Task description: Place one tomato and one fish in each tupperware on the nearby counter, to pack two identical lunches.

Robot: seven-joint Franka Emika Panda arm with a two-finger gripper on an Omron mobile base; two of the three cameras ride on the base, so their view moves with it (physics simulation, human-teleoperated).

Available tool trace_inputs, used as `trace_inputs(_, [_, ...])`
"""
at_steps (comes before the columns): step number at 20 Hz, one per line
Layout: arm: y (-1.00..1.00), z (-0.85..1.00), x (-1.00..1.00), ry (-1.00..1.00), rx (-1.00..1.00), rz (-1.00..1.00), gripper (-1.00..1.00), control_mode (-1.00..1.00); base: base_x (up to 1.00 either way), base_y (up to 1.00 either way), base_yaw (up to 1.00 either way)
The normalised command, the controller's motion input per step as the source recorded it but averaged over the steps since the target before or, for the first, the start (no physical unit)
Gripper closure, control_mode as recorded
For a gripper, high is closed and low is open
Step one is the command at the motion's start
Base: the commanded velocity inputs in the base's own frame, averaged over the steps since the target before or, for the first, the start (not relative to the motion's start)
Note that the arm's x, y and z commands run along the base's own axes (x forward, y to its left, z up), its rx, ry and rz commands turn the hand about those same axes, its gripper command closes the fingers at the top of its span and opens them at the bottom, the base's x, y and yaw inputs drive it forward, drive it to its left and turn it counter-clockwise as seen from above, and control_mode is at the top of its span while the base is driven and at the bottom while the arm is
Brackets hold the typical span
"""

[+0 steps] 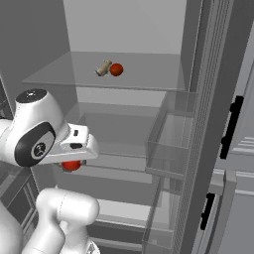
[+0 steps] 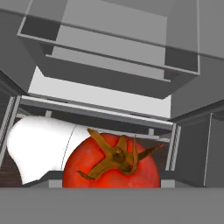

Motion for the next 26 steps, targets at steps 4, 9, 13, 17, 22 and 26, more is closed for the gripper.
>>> trace_inputs(4, [0.0, 0.0, -0.02, -0.01, 0.0, 0.0, 1.0, -1.0, 0.0, 0.0, 0.0])
trace_inputs(9, [0.0, 0.0, 0.0, 0.0, 0.0, 0.0, 1.0, -1.0, 0.0, 0.0, 0.0])
trace_inputs(13, [0.0, 0.0, 0.0, 0.0, 0.0, 0.0, 1.0, 1.0, -0.81, 0.0, 0.0])
trace_inputs(17, [0.0, 0.0, 0.0, 0.0, 0.0, 0.0, 1.0, 1.0, -1.0, 0.0, 0.0])
trace_inputs(22, [0.0, 0.0, 0.0, 0.0, 0.0, 0.0, 1.0, 1.0, -1.0, 0.06, 0.04])
trace_inputs(26, [0.0, 0.0, 0.0, 0.0, 0.0, 0.0, 1.0, 1.0, -1.0, 0.5, 0.43])
